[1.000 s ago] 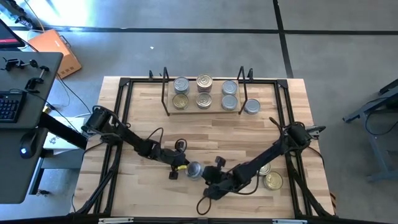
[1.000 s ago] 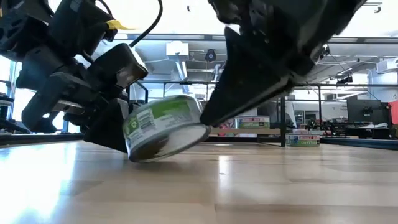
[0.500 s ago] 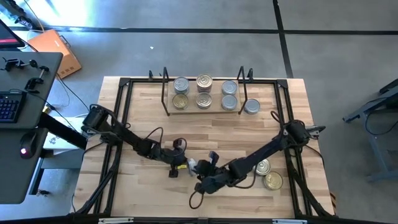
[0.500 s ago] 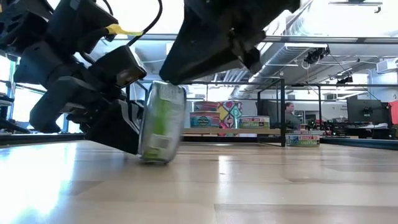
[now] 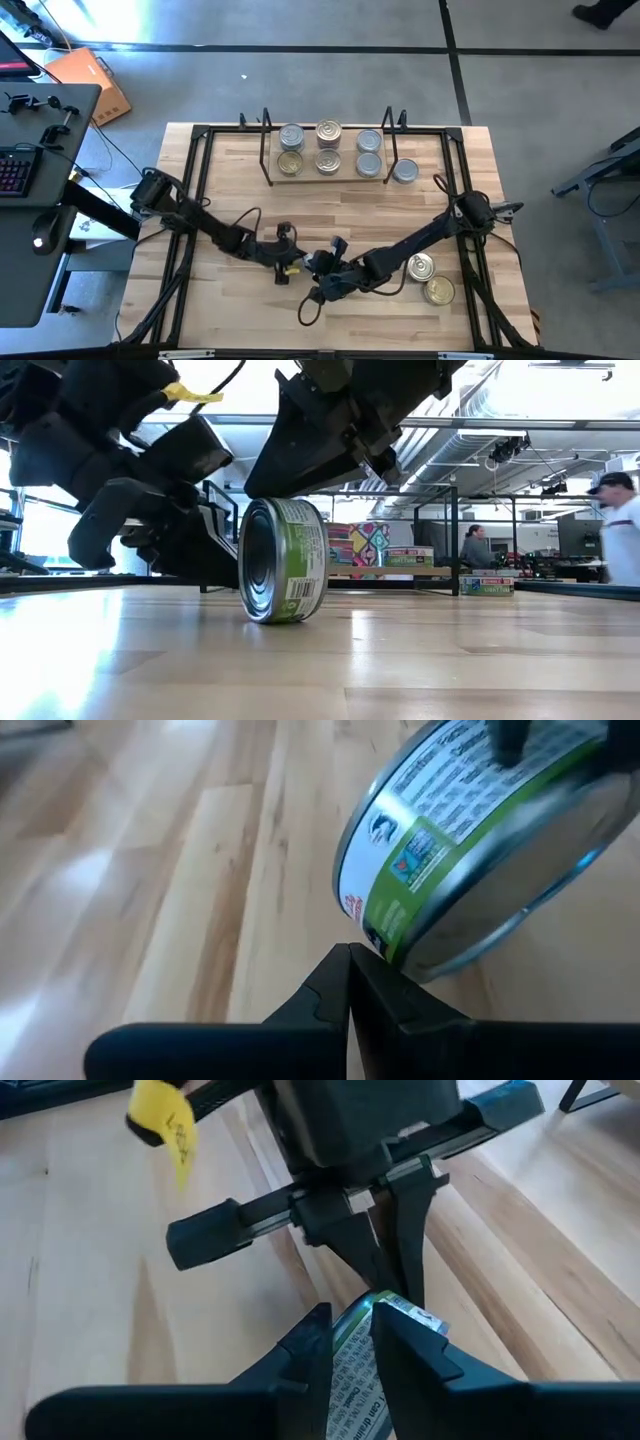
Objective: Stack canned seafood by type on shelf
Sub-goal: Stack the bottom green tuna can on top of the green tuna can on the back of the shelf
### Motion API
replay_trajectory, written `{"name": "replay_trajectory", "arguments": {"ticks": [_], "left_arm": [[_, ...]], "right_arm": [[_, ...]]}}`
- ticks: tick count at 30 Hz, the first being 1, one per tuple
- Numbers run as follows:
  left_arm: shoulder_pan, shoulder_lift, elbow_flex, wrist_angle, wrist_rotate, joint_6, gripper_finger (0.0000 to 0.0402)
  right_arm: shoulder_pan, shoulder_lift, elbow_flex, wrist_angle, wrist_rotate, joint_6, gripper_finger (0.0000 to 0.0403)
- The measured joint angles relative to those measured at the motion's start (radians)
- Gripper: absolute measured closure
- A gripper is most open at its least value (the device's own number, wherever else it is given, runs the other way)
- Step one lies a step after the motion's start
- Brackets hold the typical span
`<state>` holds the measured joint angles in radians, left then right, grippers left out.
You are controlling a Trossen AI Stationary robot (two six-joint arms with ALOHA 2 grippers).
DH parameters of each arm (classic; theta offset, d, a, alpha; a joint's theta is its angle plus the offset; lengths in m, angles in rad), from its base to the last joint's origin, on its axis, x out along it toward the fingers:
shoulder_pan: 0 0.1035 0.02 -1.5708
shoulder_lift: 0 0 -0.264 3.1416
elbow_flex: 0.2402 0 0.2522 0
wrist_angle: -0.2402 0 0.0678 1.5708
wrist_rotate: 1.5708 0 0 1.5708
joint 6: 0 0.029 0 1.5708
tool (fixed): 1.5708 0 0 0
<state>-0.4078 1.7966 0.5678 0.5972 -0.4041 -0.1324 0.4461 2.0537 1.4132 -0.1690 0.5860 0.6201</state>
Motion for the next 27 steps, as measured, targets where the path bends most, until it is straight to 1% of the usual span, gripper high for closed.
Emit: {"name": "replay_trajectory", "arguments": {"ticks": [3,5,9,11,13,16,19,22,25,27], "left_arm": [[-0.028,-0.005,0.001,-0.009,-0.075,0.011,0.0401],[-0.047,-0.025,0.0,-0.048,-0.116,0.012,0.0401],[-0.099,-0.111,0.0,-0.189,-0.222,0.005,0.0401],[-0.125,-0.16,-0.001,-0.26,-0.251,0.005,0.0401],[-0.149,-0.206,-0.001,-0.305,-0.254,0.006,0.0401],[-0.176,-0.241,-0.002,-0.315,-0.256,0.014,0.0401],[-0.191,-0.244,-0.002,-0.3,-0.257,0.022,0.0401],[-0.188,-0.231,-0.002,-0.3,-0.256,0.005,0.0401],[-0.187,-0.213,-0.003,-0.292,-0.256,-0.014,0.0401],[-0.187,-0.203,-0.003,-0.272,-0.253,-0.013,0.0401]], "right_arm": [[0.0,0.0,0.0,-0.004,0.017,-0.006,0.0332],[0.0,0.001,-0.001,-0.001,0.027,-0.035,0.0332],[0.008,-0.016,-0.001,-0.016,0.039,-0.057,0.0331],[0.014,-0.039,-0.001,-0.031,0.039,-0.057,0.0328],[0.023,-0.063,-0.001,-0.057,0.038,-0.057,0.0318],[0.032,-0.087,-0.001,-0.123,0.011,-0.045,0.0286],[0.04,-0.1,-0.001,-0.15,-0.016,-0.043,0.0238],[0.048,-0.09,-0.001,-0.195,-0.065,-0.041,0.0187],[0.059,-0.07,-0.002,-0.262,-0.072,0.05,0.0152],[0.066,-0.058,-0.002,-0.272,-0.065,0.11,0.0142]]}}
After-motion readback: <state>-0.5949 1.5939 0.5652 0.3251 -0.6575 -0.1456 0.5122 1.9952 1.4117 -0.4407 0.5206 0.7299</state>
